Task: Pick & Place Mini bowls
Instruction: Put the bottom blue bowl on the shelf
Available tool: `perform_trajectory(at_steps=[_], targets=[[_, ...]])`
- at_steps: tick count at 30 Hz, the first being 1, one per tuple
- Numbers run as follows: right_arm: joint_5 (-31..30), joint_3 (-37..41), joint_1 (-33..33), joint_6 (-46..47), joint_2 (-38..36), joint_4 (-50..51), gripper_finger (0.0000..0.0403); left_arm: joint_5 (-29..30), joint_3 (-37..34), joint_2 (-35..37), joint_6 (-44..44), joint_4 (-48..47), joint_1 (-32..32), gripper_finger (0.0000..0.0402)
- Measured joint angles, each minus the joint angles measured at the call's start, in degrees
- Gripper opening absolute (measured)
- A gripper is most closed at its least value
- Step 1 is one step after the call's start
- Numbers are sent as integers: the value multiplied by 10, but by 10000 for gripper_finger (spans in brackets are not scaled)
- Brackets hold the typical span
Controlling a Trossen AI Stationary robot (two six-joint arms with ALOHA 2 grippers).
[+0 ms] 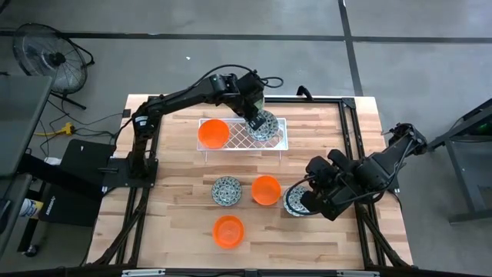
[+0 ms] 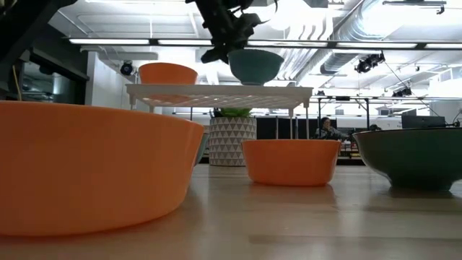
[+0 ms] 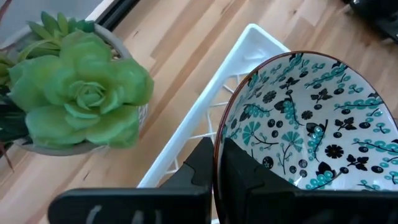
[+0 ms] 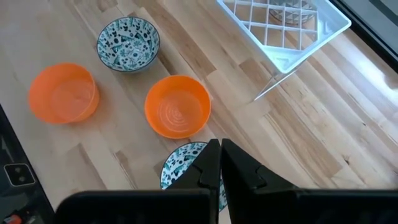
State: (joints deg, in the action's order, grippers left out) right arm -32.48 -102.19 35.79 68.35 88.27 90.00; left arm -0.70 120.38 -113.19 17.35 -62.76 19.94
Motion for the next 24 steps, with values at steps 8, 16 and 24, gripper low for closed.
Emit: perform_trajectory(at_steps=[8,16,24], targets=[[0,0,0,2,0,0,3,-6,0,0,-5,-17,0,5],[-48,0,42,0,-5,0,11,-14,0,0,-6,-19,-1,5],[-213,10,148,62,-56,-7,12,-18,0,0,-17,-17,-1,5]])
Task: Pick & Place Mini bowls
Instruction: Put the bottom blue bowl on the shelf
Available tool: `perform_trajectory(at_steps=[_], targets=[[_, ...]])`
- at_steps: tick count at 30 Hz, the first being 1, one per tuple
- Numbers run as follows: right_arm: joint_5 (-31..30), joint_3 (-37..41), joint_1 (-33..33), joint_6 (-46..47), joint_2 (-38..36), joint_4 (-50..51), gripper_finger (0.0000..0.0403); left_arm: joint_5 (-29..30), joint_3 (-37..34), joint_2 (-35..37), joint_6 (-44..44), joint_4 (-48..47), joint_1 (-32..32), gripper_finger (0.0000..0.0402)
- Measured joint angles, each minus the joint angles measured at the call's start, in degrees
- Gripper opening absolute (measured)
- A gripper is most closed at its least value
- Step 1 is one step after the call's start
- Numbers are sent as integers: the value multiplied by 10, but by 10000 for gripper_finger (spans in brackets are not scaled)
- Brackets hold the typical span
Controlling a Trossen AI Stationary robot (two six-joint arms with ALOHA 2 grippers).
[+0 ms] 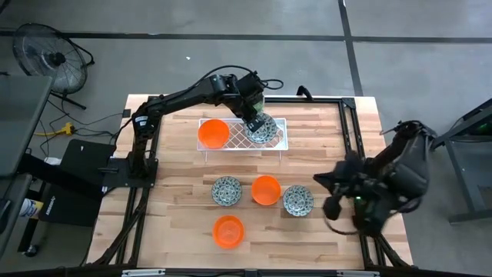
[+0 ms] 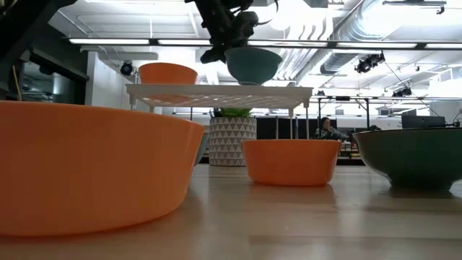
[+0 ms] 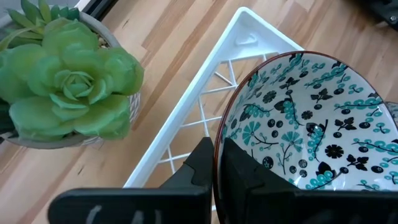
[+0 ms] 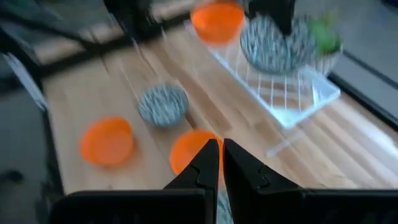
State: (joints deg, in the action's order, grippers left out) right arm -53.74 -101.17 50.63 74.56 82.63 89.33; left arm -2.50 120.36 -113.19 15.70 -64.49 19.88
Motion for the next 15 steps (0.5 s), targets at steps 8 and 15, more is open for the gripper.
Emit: perform_trajectory(at_steps=[8,15], targets=[[-40,204,42,-16,-136,-215,12,-3,0,-8,-4,6,0,5],[-38,313,33,-90,-200,-372,12,-7,0,-12,-1,7,0,5]])
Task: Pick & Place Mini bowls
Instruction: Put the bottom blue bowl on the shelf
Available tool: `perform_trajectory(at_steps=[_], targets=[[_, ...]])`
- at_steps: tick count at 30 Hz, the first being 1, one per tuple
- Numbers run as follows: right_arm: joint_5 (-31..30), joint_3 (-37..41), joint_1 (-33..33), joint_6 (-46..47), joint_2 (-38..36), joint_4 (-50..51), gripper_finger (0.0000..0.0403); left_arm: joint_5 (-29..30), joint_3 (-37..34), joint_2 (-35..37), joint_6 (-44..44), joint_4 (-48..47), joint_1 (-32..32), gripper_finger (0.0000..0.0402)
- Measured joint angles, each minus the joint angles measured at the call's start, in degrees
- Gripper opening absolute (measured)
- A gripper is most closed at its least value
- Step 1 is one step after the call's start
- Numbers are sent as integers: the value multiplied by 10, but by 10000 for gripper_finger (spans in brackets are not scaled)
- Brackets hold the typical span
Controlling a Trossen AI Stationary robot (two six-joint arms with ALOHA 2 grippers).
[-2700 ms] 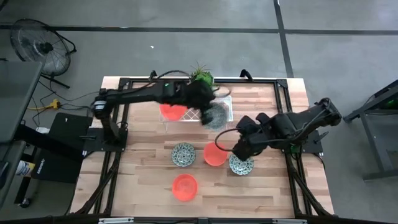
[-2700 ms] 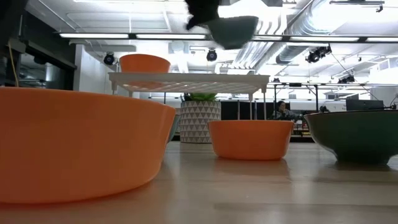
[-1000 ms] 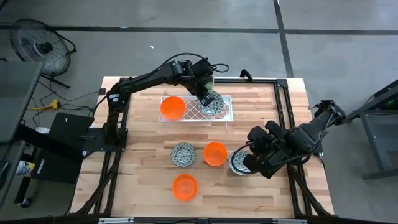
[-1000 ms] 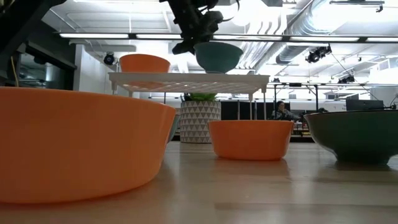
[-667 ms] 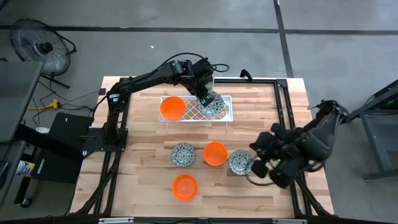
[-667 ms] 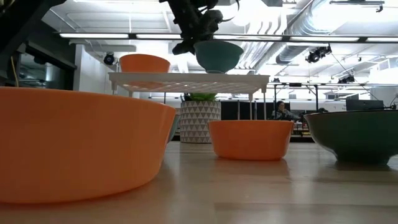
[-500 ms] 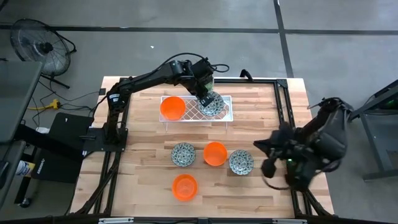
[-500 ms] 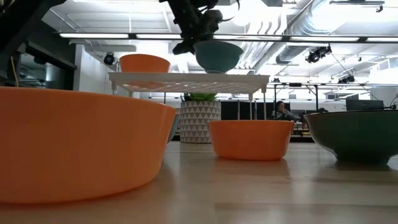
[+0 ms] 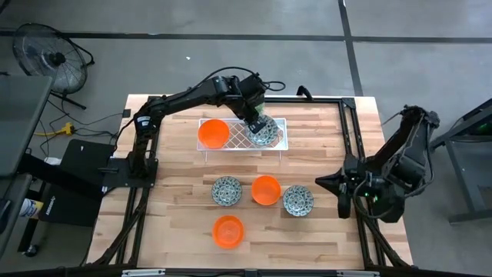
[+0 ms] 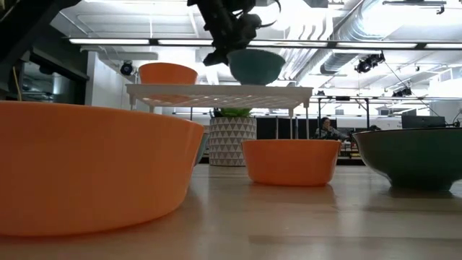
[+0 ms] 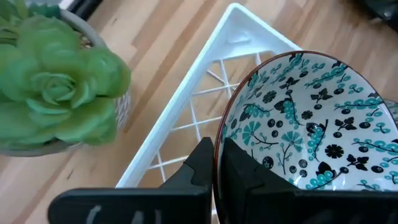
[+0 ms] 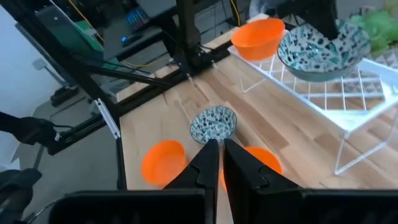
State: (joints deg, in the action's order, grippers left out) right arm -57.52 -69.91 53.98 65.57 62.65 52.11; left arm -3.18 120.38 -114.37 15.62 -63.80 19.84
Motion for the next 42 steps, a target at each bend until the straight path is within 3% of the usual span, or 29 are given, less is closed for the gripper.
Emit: perform_trajectory(at_steps=[8,15,26,42], targets=[[16,19,-8,-14,-8,-19,12,0,-1,0,-3,3,9,5],[15,19,-8,-16,-8,-14,12,-38,-3,-17,-8,20,12,5],[23,19,-8,-16,-8,-11,12,-31,0,-30,-8,47,8,5],[28,19,-8,-15,-8,-5,12,-54,0,-30,-34,42,8,35]])
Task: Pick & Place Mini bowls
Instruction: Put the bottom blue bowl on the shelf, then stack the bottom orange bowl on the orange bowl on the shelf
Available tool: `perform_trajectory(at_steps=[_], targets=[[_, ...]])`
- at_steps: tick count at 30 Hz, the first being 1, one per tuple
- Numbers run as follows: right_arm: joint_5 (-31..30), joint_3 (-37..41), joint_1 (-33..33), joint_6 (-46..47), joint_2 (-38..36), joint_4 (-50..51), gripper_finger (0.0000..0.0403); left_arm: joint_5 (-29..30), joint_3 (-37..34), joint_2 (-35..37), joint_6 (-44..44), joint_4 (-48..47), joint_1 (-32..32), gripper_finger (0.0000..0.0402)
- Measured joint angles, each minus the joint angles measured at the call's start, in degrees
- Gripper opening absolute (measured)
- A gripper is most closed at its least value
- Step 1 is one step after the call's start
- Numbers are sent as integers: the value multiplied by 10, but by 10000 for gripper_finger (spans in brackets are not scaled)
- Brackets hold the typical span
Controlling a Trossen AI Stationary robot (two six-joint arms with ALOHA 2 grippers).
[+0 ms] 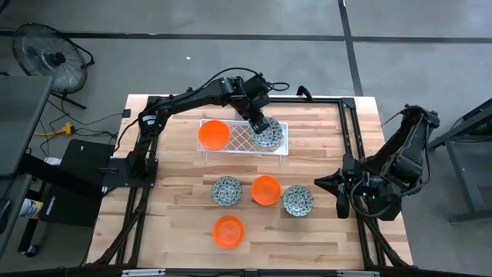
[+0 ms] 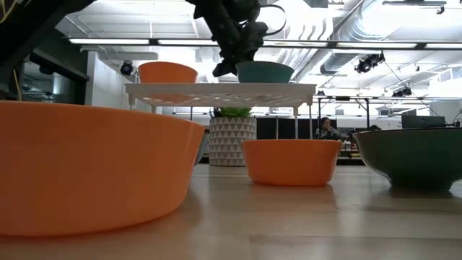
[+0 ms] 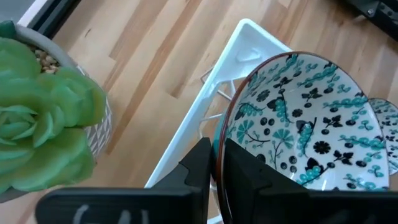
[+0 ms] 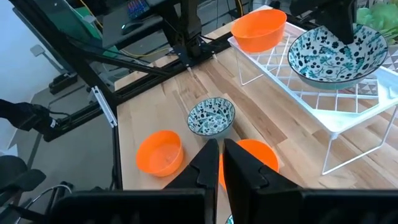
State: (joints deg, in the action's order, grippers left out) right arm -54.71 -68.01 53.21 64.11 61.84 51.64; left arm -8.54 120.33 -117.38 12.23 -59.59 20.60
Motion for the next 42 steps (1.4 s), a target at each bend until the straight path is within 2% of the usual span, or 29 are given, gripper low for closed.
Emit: perform_trajectory(at_steps=[9,17,30,42], targets=[[4,0,0,1,0,0,12,-40,0,0,-26,-5,-1,37],[8,0,0,3,0,0,12,-41,0,0,-45,-3,-4,42],[81,0,-48,-10,0,1,12,-38,0,0,-60,15,-4,165],[102,0,-60,-12,0,1,12,-34,0,0,-99,28,-3,177]])
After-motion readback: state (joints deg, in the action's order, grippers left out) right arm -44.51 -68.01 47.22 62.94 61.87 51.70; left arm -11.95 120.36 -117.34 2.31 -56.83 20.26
